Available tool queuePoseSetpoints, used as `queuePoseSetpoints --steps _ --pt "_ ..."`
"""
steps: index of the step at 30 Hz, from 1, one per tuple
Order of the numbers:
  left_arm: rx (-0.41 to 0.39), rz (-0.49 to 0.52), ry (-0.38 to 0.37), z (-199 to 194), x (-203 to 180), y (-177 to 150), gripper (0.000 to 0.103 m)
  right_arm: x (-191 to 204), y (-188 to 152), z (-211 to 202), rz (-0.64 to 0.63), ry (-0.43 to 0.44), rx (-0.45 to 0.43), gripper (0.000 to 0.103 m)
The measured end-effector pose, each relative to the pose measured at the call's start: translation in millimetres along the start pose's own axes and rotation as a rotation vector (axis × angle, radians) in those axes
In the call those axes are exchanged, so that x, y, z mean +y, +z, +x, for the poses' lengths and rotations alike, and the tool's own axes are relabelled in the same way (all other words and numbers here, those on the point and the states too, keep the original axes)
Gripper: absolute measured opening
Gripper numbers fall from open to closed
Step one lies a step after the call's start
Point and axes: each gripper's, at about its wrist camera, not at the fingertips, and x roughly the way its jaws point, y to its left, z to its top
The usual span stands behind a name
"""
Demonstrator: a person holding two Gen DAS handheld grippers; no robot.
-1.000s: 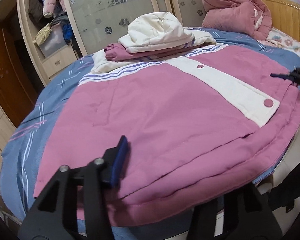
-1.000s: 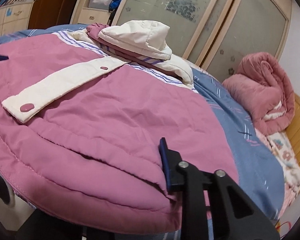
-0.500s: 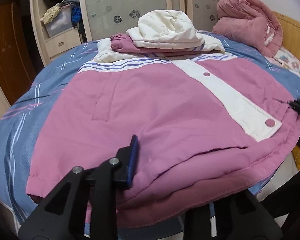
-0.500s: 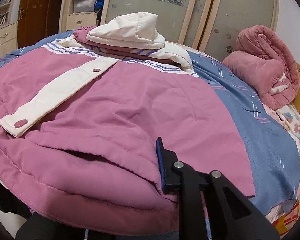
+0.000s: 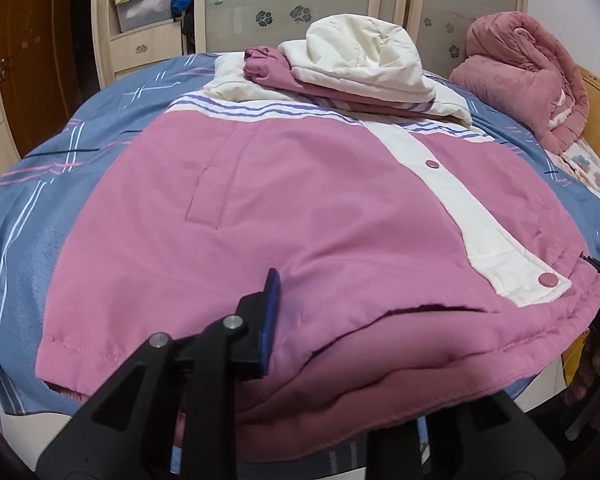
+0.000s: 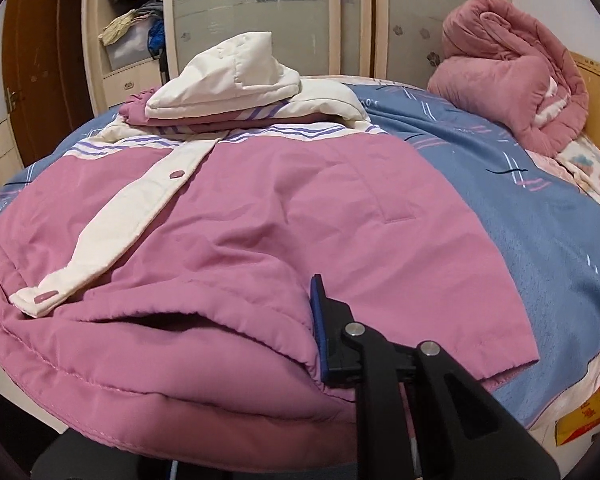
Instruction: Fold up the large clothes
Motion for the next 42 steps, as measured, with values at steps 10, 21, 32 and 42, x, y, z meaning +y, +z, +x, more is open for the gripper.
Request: queuePoseSetpoints --steps 10,21,32,42 --pt "-0.026 -0.016 -0.02 1.7 1.8 -0.6 0.02 3.5 -3.5 4.4 -0.036 -0.02 -0.015 0.013" --pt "-0.157 0.065 -0.004 -25.9 -6.6 9.3 0.007 3.4 7.9 -17.9 -0.042 0.014 -0.113 0.006" --pt "-0.345 0.124 0.045 -58.3 -8.7 47.9 0.007 4.7 57.8 -57.1 -0.028 0.031 -0.313 0.005" --pt "-0.458 0.277 0.121 -68.5 -18.4 140.6 0.007 9.5 137.4 -64.0 -0.122 -0.007 -0.442 0.005"
